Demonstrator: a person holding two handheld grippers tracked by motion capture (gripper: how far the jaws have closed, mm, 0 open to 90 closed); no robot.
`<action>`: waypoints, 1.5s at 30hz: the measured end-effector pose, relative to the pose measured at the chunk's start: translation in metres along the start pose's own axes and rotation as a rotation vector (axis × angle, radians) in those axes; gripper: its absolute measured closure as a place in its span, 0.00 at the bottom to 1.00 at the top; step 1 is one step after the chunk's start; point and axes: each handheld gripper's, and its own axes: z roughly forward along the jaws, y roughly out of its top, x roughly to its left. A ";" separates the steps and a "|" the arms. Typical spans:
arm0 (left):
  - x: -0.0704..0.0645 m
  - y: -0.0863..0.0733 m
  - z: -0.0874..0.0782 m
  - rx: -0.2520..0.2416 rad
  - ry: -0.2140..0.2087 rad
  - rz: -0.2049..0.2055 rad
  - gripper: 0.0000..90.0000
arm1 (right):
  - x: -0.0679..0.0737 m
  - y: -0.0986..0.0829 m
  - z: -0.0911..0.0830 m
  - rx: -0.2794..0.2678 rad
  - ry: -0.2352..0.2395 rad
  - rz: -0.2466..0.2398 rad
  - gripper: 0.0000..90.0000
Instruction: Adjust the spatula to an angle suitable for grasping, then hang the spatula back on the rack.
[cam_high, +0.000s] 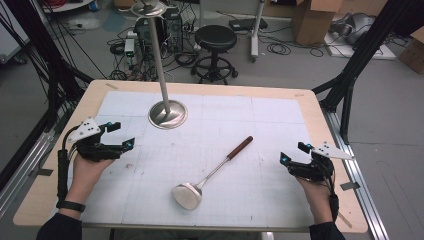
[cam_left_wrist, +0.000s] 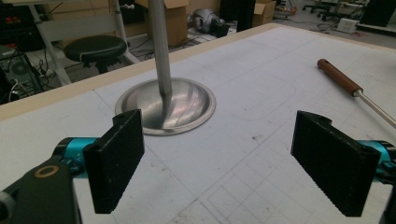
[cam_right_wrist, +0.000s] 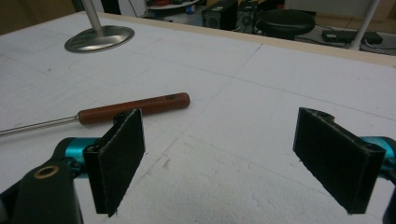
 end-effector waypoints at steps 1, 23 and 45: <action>0.001 0.000 -0.001 -0.003 0.007 -0.001 0.20 | 0.000 0.000 0.000 0.000 -0.002 0.002 0.18; -0.001 0.002 -0.002 -0.018 -0.004 0.006 0.20 | -0.003 -0.001 -0.003 -0.004 -0.017 0.018 0.18; -0.017 0.020 -0.002 -0.025 -0.035 -0.013 0.20 | -0.004 0.000 -0.005 -0.012 -0.017 0.014 0.18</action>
